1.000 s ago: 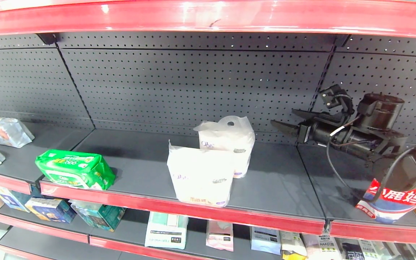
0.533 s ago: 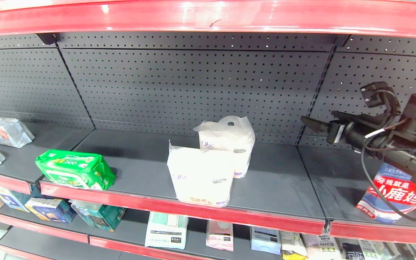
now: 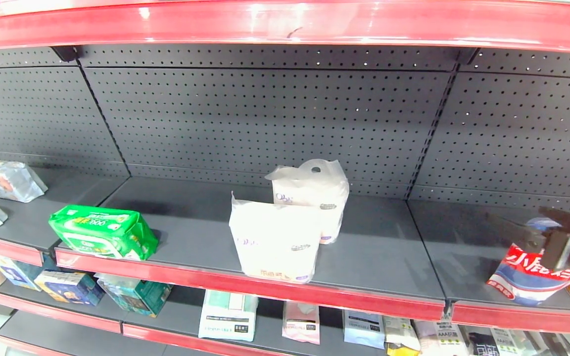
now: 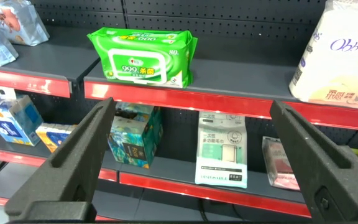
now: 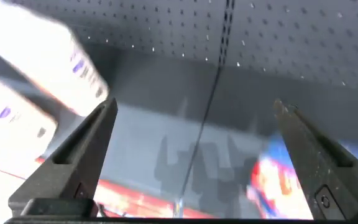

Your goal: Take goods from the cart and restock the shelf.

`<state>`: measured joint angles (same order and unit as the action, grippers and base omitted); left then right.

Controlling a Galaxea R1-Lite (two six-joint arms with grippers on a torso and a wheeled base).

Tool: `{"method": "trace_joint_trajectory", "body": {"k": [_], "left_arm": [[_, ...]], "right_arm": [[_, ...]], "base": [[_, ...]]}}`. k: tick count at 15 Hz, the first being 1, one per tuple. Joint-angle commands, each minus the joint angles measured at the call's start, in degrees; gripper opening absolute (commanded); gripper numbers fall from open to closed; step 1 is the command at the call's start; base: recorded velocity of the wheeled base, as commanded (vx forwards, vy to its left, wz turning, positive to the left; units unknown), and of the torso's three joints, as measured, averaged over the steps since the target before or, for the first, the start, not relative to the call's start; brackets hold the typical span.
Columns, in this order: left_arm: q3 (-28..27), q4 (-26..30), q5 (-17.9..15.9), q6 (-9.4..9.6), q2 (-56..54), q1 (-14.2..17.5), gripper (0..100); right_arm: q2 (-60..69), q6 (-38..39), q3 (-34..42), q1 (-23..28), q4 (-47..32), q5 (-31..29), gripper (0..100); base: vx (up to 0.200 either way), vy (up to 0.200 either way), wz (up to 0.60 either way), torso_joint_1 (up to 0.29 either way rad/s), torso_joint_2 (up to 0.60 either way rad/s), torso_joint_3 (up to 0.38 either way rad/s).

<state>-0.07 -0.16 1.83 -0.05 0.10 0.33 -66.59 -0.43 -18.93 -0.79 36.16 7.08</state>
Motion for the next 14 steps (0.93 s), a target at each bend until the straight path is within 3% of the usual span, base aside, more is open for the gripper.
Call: {"method": "trace_joint_trajectory", "body": {"k": [1, 3, 7, 8, 12, 14], "left_arm": [[0.0, 0.0, 0.0, -0.04, 0.0, 0.0, 100], [0.0, 0.0, 0.0, -0.04, 0.0, 0.0, 100], [0.0, 0.0, 0.0, -0.04, 0.0, 0.0, 100], [0.0, 0.0, 0.0, -0.04, 0.0, 0.0, 100], [0.0, 0.0, 0.0, 0.05, 0.0, 0.0, 100], [0.0, 0.0, 0.0, -0.04, 0.0, 0.0, 100]], "right_arm": [[14.4, -0.2, 8.3, 1.3, -1.5, -1.1, 100], [30.4, -0.4, 13.9, 3.5, -10.5, -4.5, 100], [57.0, -5.0, 11.2, 5.5, -37.1, -4.9, 100], [59.9, -5.8, 11.1, 5.5, -40.2, -4.9, 100], [61.0, -8.2, 15.0, 5.5, -41.3, -9.9, 100], [61.0, -5.8, 15.8, 5.0, -39.3, -10.1, 100]], "base": [[0.0, 0.0, 0.0, 0.0, 0.0, 0.0], [0.0, 0.0, 0.0, 0.0, 0.0, 0.0], [0.0, 0.0, 0.0, 0.0, 0.0, 0.0], [0.0, 0.0, 0.0, 0.0, 0.0, 0.0], [0.0, 0.0, 0.0, 0.0, 0.0, 0.0], [0.0, 0.0, 0.0, 0.0, 0.0, 0.0]]}}
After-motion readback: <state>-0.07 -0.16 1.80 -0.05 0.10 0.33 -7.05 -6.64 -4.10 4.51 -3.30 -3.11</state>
